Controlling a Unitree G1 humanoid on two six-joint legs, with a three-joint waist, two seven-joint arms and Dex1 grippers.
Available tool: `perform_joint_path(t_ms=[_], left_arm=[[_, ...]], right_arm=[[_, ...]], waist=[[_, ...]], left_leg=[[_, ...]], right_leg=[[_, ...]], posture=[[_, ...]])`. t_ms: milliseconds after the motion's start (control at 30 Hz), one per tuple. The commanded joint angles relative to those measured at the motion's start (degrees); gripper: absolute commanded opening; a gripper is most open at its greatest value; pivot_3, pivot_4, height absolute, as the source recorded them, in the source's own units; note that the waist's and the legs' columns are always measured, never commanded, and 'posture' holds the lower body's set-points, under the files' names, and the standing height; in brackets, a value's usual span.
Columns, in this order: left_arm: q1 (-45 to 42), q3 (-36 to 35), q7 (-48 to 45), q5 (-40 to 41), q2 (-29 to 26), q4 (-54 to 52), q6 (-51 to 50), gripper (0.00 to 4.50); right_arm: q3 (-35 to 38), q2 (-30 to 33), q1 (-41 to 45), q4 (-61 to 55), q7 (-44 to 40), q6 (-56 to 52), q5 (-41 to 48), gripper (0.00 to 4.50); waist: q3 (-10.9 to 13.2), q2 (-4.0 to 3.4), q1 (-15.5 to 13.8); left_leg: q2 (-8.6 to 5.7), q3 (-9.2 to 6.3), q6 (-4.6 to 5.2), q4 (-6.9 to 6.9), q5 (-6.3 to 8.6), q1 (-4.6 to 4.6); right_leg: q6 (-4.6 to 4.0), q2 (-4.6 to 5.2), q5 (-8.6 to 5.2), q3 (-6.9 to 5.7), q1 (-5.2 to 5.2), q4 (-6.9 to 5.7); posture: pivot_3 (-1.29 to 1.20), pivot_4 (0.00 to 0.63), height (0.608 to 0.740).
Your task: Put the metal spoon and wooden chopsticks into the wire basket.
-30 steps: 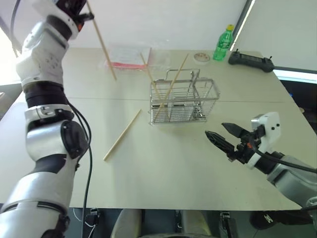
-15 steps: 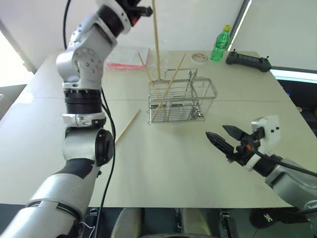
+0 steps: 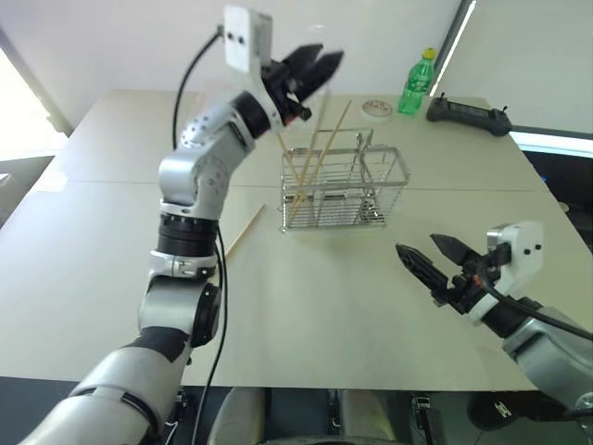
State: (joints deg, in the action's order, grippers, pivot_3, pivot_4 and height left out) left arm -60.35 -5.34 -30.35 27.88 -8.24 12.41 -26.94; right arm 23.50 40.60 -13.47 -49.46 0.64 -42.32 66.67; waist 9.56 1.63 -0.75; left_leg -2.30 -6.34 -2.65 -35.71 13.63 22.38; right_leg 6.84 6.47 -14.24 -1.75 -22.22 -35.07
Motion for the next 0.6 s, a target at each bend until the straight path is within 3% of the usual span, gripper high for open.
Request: perform_joint_path(t_ms=[33, 67, 267, 333, 400, 467, 600], left_arm=[[-1.79, -0.89, 0.83, 0.94, -0.46, -3.98, -0.14, 4.12], [-2.01, -1.19, 0.94, 1.05, -0.91, -4.11, -0.39, 4.47], [-5.36, -4.31, 2.0, 2.19, -5.06, -3.0, -2.82, 4.47], [-8.86, -6.59, 2.25, 2.78, -8.52, -0.31, -4.07, 4.47], [-15.99, -9.7, 3.65, 2.18, -16.03, 9.4, -8.86, 4.47], [-19.61, -8.73, 2.51, -0.5, -21.95, 17.5, -10.4, 4.47], [-19.94, 1.56, -1.52, -10.93, -28.33, 27.98, -12.68, 4.47]], right_arm=[[2.04, 0.61, 0.16, -1.86, -0.27, 1.45, 1.07, 3.86], [2.13, 0.79, 0.3, -1.57, -0.39, 1.47, 1.16, 3.86], [1.77, 1.22, 1.12, -0.2, -0.83, 1.48, 1.15, 3.86], [1.28, 1.21, 1.57, 0.03, -0.9, 1.4, 1.06, 3.86], [0.68, 0.96, 1.8, -0.04, -0.95, 1.41, 1.16, 3.86], [0.08, 0.63, 1.73, 0.01, -1.14, 1.39, 0.99, 3.86], [-0.95, 0.31, 1.87, 0.56, -1.64, 1.33, 0.35, 3.86]], waist=[[-0.01, -0.02, 0.09], [-0.02, -0.03, 0.04], [-0.01, -0.04, 0.1], [0.01, -0.02, 0.08], [0.04, -0.01, 0.14], [-0.01, -0.11, 0.63], [-0.13, -0.32, 0.28]], left_leg=[[0.0, 0.01, 0.01, 0.01, 0.0, -0.01], [0.0, 0.01, 0.01, 0.01, 0.01, -0.01], [0.01, 0.0, 0.01, -0.01, 0.0, -0.01], [0.01, 0.0, 0.01, -0.01, 0.0, -0.01], [0.02, -0.01, 0.01, 0.0, 0.01, -0.02], [0.04, -0.02, 0.02, 0.04, 0.01, 0.0], [0.04, 0.01, 0.2, 0.15, 0.12, -0.16]], right_leg=[[0.0, 0.0, 0.0, 0.0, 0.0, 0.0], [0.0, 0.0, 0.0, 0.0, 0.0, 0.0], [-0.01, -0.01, -0.01, 0.0, 0.0, -0.01], [0.0, -0.02, -0.01, -0.01, 0.0, -0.01], [0.0, -0.05, -0.01, -0.02, -0.02, -0.05], [0.02, -0.12, -0.02, -0.02, -0.1, -0.04], [0.04, -0.1, -0.04, 0.0, 0.04, -0.04]], posture=[[0.0, 0.15, 0.734], [0.0, 0.15, 0.734], [0.0, 0.15, 0.734], [0.0, 0.15, 0.734], [0.0, 0.15, 0.734], [0.0, 0.15, 0.734], [0.0, 0.15, 0.734]])
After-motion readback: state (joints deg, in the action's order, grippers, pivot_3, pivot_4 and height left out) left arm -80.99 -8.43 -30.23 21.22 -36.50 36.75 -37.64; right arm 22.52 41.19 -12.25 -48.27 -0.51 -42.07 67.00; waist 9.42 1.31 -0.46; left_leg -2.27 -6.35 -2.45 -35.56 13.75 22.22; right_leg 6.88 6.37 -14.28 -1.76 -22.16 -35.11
